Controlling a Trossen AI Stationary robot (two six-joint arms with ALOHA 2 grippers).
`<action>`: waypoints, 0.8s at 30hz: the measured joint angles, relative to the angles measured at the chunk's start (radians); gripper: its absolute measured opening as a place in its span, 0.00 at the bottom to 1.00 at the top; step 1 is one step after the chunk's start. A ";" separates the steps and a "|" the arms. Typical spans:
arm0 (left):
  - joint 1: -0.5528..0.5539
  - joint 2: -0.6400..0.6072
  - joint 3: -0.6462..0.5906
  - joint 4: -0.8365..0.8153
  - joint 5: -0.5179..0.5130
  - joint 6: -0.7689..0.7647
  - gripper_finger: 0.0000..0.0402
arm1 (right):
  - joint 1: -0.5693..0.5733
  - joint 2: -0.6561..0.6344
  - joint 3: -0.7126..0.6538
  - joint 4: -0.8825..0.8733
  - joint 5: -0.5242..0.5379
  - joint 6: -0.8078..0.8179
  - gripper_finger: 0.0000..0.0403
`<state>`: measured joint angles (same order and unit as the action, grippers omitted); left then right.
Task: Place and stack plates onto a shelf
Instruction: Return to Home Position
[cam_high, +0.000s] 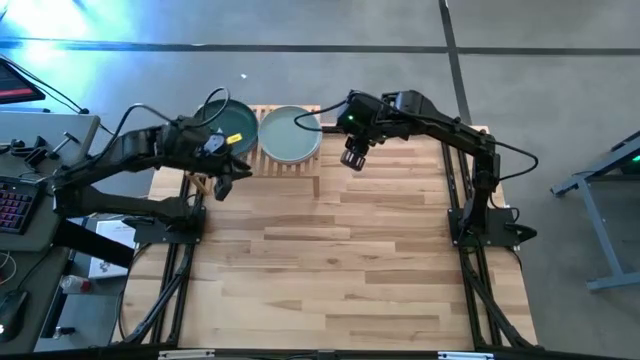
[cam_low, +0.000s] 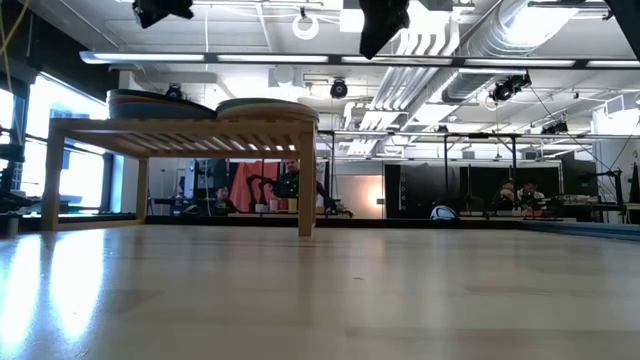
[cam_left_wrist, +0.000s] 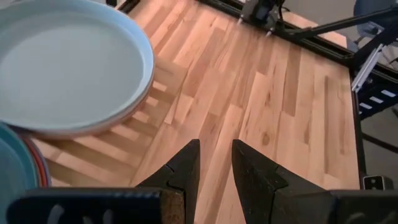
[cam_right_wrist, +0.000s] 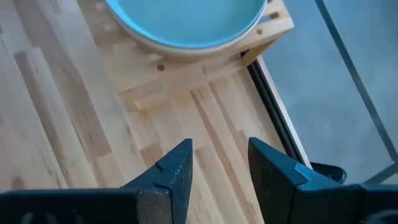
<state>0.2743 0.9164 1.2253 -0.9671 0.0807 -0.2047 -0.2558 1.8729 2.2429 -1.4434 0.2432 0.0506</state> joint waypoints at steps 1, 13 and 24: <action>-0.001 -0.020 -0.023 0.003 0.000 0.000 0.21 | 0.000 0.000 0.000 0.010 0.000 0.001 0.32; -0.001 -0.318 -0.363 0.262 0.038 -0.002 0.21 | -0.002 0.000 0.000 0.044 0.067 0.207 0.32; -0.001 -0.551 -0.625 0.461 0.168 0.000 0.21 | -0.001 0.000 0.000 0.042 0.061 0.334 0.32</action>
<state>0.2737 0.3656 0.6007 -0.5066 0.2482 -0.2047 -0.2565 1.8729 2.2429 -1.4017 0.3038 0.3843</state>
